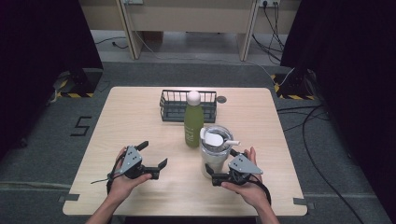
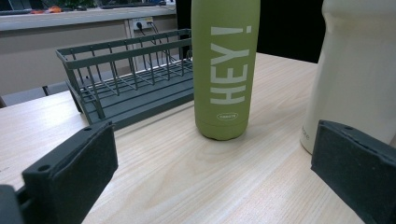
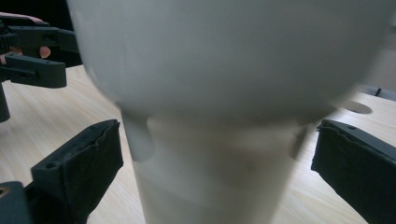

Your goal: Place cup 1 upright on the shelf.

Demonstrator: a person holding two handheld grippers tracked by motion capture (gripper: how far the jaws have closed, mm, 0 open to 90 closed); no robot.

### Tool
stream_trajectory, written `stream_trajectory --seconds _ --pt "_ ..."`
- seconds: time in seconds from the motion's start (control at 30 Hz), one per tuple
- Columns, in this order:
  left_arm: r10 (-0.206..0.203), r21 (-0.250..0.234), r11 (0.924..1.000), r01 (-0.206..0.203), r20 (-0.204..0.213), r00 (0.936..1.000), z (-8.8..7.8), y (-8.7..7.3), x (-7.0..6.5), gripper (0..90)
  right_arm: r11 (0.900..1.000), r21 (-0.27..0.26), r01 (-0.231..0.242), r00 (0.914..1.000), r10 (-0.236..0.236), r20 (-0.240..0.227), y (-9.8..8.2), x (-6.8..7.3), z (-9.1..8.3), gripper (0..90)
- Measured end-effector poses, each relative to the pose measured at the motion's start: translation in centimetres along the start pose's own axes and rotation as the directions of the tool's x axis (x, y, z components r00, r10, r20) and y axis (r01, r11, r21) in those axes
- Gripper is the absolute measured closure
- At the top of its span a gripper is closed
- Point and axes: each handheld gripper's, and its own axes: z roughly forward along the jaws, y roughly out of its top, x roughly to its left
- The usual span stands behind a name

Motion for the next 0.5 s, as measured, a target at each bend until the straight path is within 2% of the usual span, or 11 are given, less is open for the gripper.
stream_trajectory --seconds 0.13,0.5 --pt "0.0 0.01 1.0 0.0 0.012 0.9999 0.0 -0.3 -0.2 0.0 1.0 -0.004 -0.014 0.9999 0.014 0.002 -0.1 -0.1 0.9 5.4" --pt "0.004 0.014 0.9999 -0.004 0.023 0.9997 0.0 -0.4 -0.3 0.6 1.0 -0.009 -0.025 0.9995 0.025 -0.02 -0.1 -0.2 1.3 9.5"
